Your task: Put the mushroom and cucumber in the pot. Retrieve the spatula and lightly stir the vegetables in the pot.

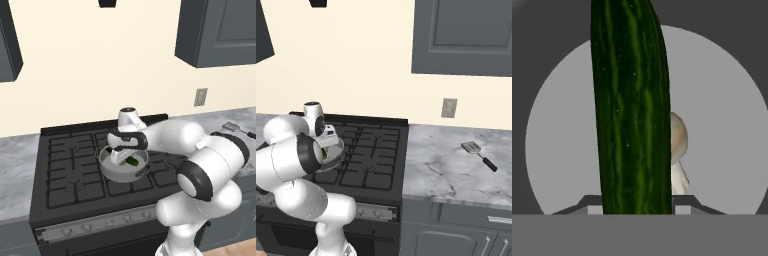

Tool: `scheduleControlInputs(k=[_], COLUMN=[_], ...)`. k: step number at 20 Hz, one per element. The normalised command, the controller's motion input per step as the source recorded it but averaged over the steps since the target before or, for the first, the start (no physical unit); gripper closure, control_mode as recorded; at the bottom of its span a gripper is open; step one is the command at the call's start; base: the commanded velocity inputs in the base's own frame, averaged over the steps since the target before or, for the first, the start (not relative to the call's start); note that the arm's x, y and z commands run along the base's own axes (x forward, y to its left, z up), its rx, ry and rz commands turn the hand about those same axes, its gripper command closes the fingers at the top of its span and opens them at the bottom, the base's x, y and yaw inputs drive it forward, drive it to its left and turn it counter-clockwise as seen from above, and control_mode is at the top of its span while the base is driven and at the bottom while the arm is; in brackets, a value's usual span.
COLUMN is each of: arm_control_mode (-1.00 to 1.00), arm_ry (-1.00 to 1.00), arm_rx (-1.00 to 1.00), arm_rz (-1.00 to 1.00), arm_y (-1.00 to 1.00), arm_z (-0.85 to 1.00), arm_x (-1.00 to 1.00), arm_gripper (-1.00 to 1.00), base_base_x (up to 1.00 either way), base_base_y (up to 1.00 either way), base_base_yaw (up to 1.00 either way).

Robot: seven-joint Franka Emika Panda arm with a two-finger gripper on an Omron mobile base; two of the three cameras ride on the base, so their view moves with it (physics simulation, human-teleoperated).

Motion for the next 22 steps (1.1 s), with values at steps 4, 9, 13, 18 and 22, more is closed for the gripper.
scheduleControlInputs(k=[4,9,13,18,22], arm_control_mode=[-1.0,-1.0,-1.0,-1.0,-1.0], arm_ry=[0.0,0.03,0.05,0.02,0.0], arm_rx=[0.0,0.0,0.0,0.0,0.0], arm_rz=[0.0,0.0,0.0,0.0,0.0], arm_y=[0.0,0.0,0.0,0.04,0.0], arm_z=[-0.07,0.0,-0.04,-0.11,0.0], arm_x=[0.0,0.17,0.26,0.07,0.0], arm_gripper=[1.0,1.0,1.0,1.0,1.0], base_base_x=[0.0,0.0,0.0,0.0,0.0], base_base_y=[0.0,0.0,0.0,0.0,0.0], base_base_yaw=[0.0,0.0,0.0,0.0,0.0])
